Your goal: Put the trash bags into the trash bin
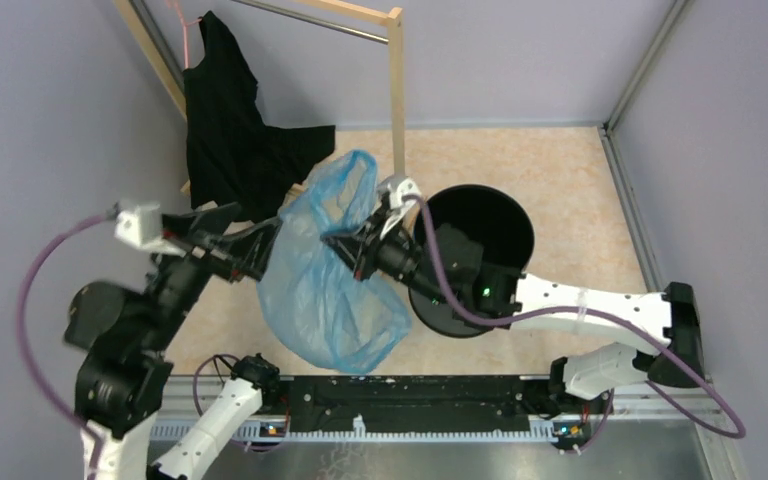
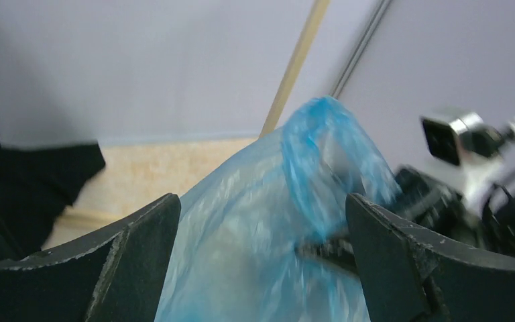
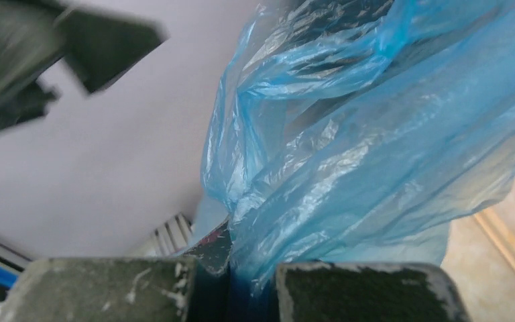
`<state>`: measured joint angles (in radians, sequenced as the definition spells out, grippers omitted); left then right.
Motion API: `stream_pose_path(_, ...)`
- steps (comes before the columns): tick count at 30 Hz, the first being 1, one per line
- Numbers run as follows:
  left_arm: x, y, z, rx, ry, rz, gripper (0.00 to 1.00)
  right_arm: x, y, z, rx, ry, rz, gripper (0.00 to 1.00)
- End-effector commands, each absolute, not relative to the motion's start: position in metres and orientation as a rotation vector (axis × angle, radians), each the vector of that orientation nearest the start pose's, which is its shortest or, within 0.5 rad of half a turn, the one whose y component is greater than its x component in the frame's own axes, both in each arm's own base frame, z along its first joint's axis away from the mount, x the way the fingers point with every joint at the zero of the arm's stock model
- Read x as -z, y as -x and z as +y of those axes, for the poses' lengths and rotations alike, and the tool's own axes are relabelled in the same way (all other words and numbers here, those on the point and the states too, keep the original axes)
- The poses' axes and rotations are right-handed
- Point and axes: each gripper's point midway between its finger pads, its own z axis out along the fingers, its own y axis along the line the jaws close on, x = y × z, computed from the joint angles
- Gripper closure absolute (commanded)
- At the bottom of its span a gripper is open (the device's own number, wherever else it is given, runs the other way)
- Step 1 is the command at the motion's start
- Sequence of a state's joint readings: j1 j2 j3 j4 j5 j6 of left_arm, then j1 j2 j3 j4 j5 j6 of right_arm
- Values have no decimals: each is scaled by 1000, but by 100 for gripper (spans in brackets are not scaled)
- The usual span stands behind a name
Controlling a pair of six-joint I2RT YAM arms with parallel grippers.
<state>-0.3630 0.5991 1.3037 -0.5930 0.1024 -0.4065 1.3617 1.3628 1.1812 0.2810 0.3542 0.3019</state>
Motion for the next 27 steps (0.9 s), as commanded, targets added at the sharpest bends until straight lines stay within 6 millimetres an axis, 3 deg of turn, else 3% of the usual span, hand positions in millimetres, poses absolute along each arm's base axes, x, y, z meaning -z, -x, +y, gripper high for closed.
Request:
stream_pose_path(1,-507,-127,-87,633,-197,1240,1,-435,-145,426,-1192,547,1423,100)
stream_pose_path(3,-507,-126,-77,597,-150,1230,1,-472,-153,403,-1105,530,1419,100)
stream_pose_path(6,-497,-134,-70,553,-113,1265,1,-495,-170,359,-895,510,1479,100)
stream_pose_path(8,-489,-142,-72,556,-102,1295,1,-507,-169,317,-795,529,1443,100)
stream_pose_path(14,-475,-158,-83,627,-53,1342,1,-491,-171,207,-601,388,1460,100)
stream_pose_path(17,-471,-166,-95,679,-62,1372,1,-482,-177,164,-469,314,1498,100)
stream_pose_path(22,-470,-171,-136,878,-180,1398,1,-466,-182,125,-290,303,1524,100)
stream_pose_path(27,-451,-181,-183,1129,-300,1460,7,-441,-180,125,-238,404,1539,100)
